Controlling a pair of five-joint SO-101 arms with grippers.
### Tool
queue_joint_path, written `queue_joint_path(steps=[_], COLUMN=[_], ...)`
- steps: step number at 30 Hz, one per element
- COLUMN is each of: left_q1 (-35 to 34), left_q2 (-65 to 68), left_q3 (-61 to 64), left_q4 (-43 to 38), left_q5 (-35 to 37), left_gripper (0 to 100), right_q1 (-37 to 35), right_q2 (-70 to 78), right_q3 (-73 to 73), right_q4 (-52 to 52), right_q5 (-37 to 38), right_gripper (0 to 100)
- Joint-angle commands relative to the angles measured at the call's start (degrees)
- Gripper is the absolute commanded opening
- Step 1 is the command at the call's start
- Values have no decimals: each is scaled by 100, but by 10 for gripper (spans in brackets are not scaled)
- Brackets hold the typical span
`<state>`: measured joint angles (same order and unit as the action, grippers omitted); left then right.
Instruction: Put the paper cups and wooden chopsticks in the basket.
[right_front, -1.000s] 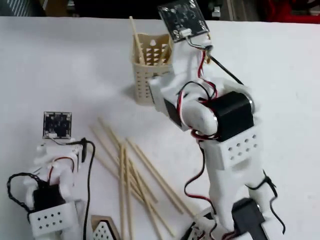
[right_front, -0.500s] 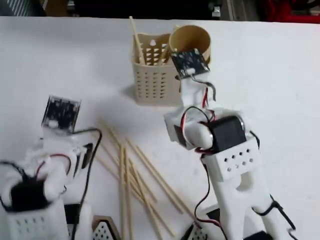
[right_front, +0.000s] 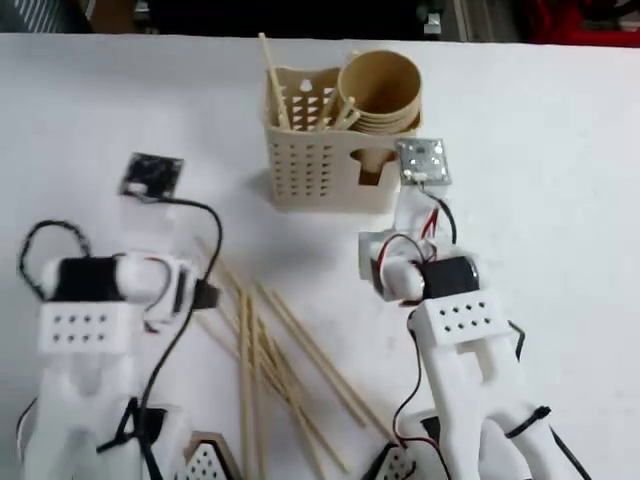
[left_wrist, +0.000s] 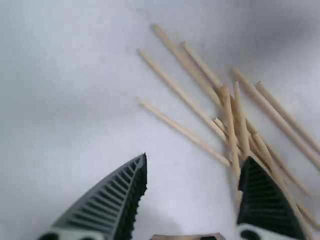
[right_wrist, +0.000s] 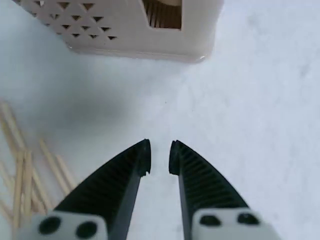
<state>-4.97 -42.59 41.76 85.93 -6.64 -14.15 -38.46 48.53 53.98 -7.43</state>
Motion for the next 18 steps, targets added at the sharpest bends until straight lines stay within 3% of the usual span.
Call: queue_joint_path(steps=[1,7,13,18], left_q1=[514,1121,1138,1138], left_q2=[330,1059,2079,2993], left_q3=[255,862,1284,1002], left_q4=[-554,-1345,-2259,-2330], left_q5=[492,730,712,738], left_gripper=[344,343,343,343], right_q1=[198,224,233,233], right_q2=[-163,-163,-163,-163], right_q3=[149,176,176,176], right_q4=[-514,-532,-532,-523], right_q5=[-44,-44,-44,-44], right_gripper=[77,77,77,77])
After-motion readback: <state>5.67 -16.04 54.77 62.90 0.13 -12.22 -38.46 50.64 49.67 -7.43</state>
